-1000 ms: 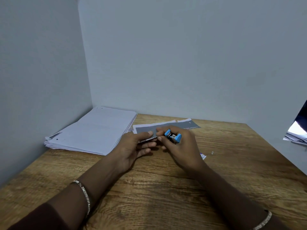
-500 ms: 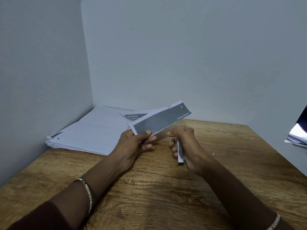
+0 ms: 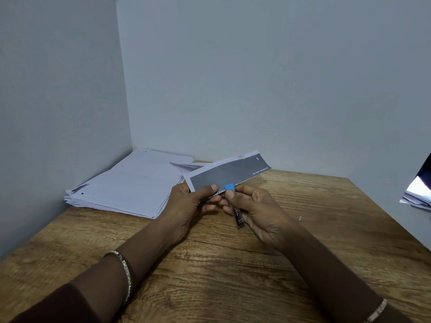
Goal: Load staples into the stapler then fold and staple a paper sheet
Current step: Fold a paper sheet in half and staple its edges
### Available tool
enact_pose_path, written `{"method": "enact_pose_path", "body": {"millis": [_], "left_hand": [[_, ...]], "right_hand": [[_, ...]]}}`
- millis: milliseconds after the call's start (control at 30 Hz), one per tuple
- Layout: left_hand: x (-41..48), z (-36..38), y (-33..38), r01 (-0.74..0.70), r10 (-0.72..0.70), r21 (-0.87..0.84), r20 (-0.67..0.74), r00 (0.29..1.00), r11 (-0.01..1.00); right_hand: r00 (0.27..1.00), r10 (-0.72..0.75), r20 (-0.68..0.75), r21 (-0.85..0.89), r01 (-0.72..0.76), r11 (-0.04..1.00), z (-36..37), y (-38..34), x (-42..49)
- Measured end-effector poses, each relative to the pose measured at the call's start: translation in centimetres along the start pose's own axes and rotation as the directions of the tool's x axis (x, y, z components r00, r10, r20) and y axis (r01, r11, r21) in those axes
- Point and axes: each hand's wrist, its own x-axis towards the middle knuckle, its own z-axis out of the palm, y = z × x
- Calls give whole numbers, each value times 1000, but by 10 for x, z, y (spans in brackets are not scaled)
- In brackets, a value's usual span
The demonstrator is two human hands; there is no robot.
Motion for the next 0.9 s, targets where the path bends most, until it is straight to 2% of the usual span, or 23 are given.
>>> {"method": "enact_pose_path", "body": {"millis": [200,333,567,900], "left_hand": [[-1,1,-3,-73,72,26,24,997,997],[-3,2,-2,-136,130,115,51,990,984],[-6,3,1,-140,133,183,52,990,973],[-14,12,7,-94,87,140,58,995,986]], "right_hand": [[1000,20,24,98,-23,995,-5,4,5],[999,25,24,151,-28,988,-8,4,6],[999,25,-34,135,-20,991,-9,8,6],[997,-23,-74,59,27,998,-5,5,3]]}}
